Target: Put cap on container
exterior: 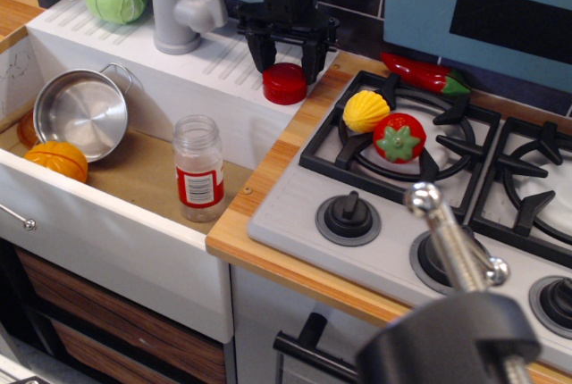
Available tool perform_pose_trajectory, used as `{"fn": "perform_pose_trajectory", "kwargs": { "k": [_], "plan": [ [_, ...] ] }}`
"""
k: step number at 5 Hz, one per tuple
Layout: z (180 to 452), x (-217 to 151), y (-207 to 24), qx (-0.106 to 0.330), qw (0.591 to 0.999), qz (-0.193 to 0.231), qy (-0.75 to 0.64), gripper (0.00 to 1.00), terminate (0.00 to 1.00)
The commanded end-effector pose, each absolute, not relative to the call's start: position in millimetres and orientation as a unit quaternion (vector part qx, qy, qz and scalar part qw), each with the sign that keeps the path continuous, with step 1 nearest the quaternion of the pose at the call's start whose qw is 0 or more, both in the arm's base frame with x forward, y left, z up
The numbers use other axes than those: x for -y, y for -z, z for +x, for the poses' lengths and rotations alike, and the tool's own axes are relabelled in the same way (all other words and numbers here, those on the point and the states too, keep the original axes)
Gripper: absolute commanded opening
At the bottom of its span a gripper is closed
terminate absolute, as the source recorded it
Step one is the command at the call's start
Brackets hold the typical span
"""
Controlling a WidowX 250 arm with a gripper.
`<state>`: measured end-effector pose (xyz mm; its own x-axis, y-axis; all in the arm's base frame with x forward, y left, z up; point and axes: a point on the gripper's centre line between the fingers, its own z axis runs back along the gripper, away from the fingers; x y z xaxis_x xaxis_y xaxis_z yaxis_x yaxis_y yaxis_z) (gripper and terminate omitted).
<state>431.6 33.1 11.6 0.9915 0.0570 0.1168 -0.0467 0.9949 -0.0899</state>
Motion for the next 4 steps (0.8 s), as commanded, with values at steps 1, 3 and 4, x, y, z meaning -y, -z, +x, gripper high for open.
{"fn": "perform_pose_trajectory", "kwargs": {
  "k": [1, 3, 4],
  "plan": [
    [426, -40, -66, 0.06, 0.997, -0.046, -0.014, 0.0, 0.0],
    [408, -61, -76, 0.049, 0.998, -0.047, 0.017, 0.0, 0.0],
    [394, -78, -71, 0.044, 0.998, -0.031, 0.043, 0.0, 0.0]
  ]
}}
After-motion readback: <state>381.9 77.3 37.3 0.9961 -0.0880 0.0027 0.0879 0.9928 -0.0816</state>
